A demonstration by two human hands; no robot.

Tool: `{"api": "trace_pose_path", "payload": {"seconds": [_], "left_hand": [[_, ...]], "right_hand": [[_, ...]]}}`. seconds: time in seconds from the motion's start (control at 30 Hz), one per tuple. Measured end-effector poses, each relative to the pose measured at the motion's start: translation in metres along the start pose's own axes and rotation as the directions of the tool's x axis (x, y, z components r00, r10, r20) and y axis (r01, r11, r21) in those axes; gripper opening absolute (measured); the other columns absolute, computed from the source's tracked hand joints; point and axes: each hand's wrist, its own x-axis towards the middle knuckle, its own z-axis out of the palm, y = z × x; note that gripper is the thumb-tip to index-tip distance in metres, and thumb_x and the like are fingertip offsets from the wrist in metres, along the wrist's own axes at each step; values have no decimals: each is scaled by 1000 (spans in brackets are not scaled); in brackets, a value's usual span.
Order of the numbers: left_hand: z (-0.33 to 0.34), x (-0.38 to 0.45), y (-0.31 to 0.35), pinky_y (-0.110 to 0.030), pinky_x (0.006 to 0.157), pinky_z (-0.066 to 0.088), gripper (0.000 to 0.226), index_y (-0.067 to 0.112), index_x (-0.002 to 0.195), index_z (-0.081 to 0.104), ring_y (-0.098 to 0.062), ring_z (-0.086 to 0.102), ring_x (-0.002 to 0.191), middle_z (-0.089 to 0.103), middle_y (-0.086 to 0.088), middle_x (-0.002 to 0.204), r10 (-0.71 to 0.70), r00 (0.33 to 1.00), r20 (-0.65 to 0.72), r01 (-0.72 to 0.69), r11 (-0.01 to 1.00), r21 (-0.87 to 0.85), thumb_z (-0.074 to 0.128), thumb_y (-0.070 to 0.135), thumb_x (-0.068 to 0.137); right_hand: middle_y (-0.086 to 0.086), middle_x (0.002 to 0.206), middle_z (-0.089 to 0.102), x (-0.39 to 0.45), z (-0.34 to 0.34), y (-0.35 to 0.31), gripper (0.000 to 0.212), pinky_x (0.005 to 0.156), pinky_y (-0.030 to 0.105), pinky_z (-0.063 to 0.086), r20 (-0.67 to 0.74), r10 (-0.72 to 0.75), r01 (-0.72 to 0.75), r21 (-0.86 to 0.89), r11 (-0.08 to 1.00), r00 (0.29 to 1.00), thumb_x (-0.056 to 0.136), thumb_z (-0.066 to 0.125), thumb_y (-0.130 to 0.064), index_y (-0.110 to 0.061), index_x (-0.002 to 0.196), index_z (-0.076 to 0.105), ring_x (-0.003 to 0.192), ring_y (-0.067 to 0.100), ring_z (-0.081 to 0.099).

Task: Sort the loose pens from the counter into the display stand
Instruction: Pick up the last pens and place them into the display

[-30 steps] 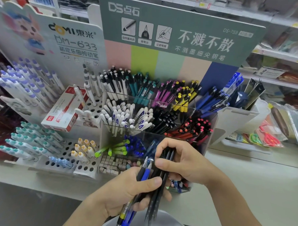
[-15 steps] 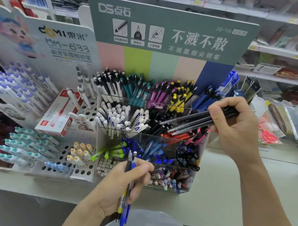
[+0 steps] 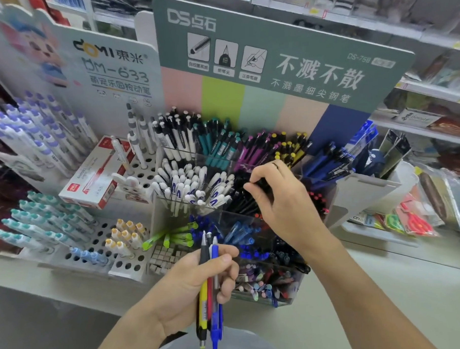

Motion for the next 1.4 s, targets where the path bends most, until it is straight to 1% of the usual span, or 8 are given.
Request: {"api": "trace_pose_path", "payload": {"seconds": [0.2, 0.43, 0.53, 0.7, 0.93, 1.13, 1.27, 1.4], "left_hand": [[-2, 0, -3, -28, 52, 46, 30, -3, 118, 57, -21, 53, 58, 57, -17, 81, 12, 1000, 4, -12, 1000, -21, 58, 9, 91], [-4, -2, -3, -30, 52, 47, 27, -3, 115, 60, -23, 53, 60, 57, -19, 83, 1, 1000, 16, 0, 1000, -23, 60, 9, 91], [-6, -2, -3, -30, 52, 45, 29, -3, 116, 59, -23, 53, 60, 58, -19, 82, -9, 1000, -1, 9, 1000, -29, 62, 9, 90], [-9, -2, -5, -32, 52, 46, 27, -4, 115, 59, -26, 53, 61, 57, -21, 83, -46, 999, 7, 46, 999, -23, 63, 7, 91], [-4, -5, -1, -33, 53, 45, 31, -4, 118, 58, -26, 53, 62, 56, -22, 84, -65, 997, 30, 64, 998, 22, 67, 9, 91], [7, -2, 0, -31, 50, 43, 28, -4, 115, 58, -24, 52, 57, 56, -20, 80, -68, 998, 12, 67, 997, 44, 62, 7, 90], [14, -1, -2, -30, 48, 43, 29, -5, 116, 58, -24, 51, 56, 55, -20, 79, -95, 995, -7, 95, 994, 55, 60, 7, 89], [19, 2, 0, -30, 48, 42, 32, -5, 118, 57, -24, 50, 56, 55, -21, 78, -103, 994, -25, 104, 992, 64, 60, 8, 89]], "right_hand": [[2, 100, 54, -3, 8, 2, 12, 64, 37, 48, -4, 17, -17, -19, 1000, 1000, 101, 62, -16, -5, 104, 58, 70, 25, 55], [4, 101, 62, -10, 11, 6, 18, 70, 15, 45, -104, 91, -93, -21, 995, 990, 100, 63, -18, -5, 111, 65, 72, 7, 51], [6, 100, 55, -22, 30, -7, 15, 80, 31, 47, -215, 136, -157, -85, 984, 967, 98, 63, -18, -6, 105, 60, 90, 20, 53], [11, 126, 49, -34, 45, -8, 59, 104, 40, 37, -183, 174, -219, -268, 938, 968, 78, 80, -46, -17, 119, 48, 119, 29, 41], [7, 108, 52, -13, 37, 2, 56, 86, 41, 48, -90, 106, -127, -263, 957, 990, 76, 89, -29, -13, 115, 51, 99, 23, 44], [16, 149, 39, -31, 45, -11, 66, 115, 45, 37, -141, 76, -110, -253, 961, 987, 83, 79, -19, -9, 142, 50, 136, 33, 42], [13, 143, 55, -38, 47, -10, 63, 119, 42, 35, -98, 11, -25, -145, 989, 995, 88, 74, -6, 0, 145, 49, 140, 27, 44], [12, 149, 53, -45, 35, 0, 61, 121, 45, 33, -24, -34, 29, -188, 982, 999, 88, 73, -3, -6, 145, 52, 146, 28, 39]]}}
